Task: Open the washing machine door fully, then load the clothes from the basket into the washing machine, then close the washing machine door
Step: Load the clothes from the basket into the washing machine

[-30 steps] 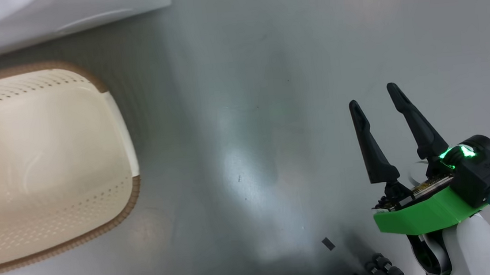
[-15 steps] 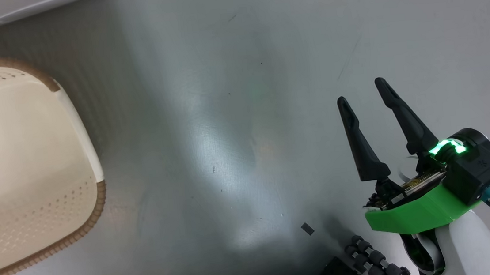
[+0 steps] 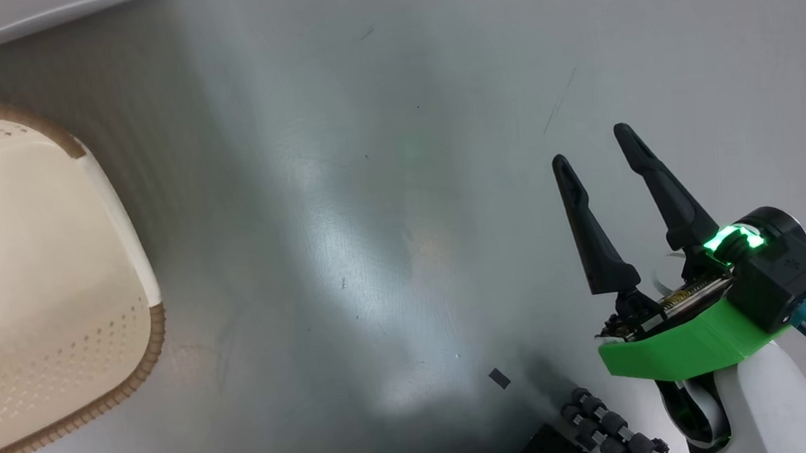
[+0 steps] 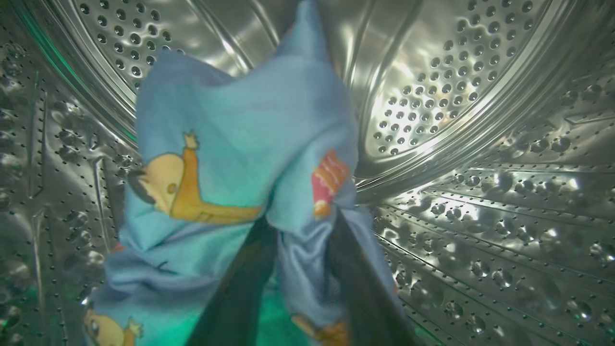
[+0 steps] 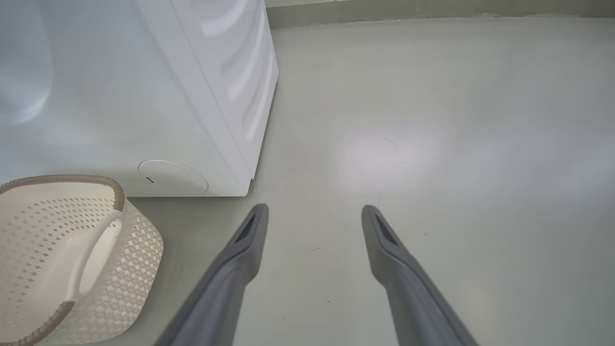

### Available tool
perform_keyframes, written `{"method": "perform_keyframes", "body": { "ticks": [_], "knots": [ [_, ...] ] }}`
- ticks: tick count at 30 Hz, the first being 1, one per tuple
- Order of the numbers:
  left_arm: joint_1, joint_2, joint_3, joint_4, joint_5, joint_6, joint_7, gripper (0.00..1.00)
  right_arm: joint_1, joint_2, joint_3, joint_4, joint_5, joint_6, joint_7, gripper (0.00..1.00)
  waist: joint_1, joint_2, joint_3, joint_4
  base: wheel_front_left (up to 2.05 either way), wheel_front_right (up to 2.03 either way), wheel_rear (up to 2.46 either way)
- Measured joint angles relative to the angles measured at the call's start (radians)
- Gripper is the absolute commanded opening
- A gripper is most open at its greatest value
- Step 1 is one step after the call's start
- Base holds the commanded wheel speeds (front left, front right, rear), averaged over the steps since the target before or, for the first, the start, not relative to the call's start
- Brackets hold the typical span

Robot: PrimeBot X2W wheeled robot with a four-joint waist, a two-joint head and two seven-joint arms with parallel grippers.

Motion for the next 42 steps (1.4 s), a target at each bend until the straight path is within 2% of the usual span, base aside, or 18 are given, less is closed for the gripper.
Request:
{"method": "perform_keyframes", "body": {
  "ticks": [6, 13, 29, 35, 42],
  "knots": [
    [0.000, -0.002, -0.048, 0.016, -0.033, 0.000, -0.010, 1.00, 0.000, 0.000, -0.007, 0.001, 0.000, 0.000, 0.000, 1.00, 0.0000, 0.0000, -0.009, 0.012, 0.00, 0.00, 0.00],
    [0.020, -0.008, -0.110, 0.002, -0.120, 0.000, -0.028, 1.00, 0.000, 0.000, -0.018, 0.004, -0.016, 0.000, 0.000, 1.00, 0.0000, 0.0000, -0.036, 0.038, 0.00, 0.00, 0.00],
    [0.204, -0.018, -0.241, -0.094, -0.227, -0.001, -0.057, 1.00, 0.002, -0.002, -0.070, 0.004, -0.091, 0.000, 0.000, 1.00, 0.0000, 0.0000, -0.079, 0.140, 0.00, 0.00, 0.00],
    [0.309, -0.037, -0.196, -0.218, -0.246, -0.001, -0.063, 1.00, 0.003, -0.002, -0.081, 0.008, -0.125, 0.000, 0.000, 1.00, -0.0001, 0.0000, -0.112, 0.188, 0.00, 0.00, 0.00],
    [0.517, -0.087, -0.096, -0.369, -0.176, -0.001, -0.063, 1.00, 0.017, -0.004, -0.098, 0.020, -0.153, 0.000, 0.000, 1.00, 0.0000, 0.0000, -0.168, 0.239, 0.00, 0.00, 0.00]
  ]
}}
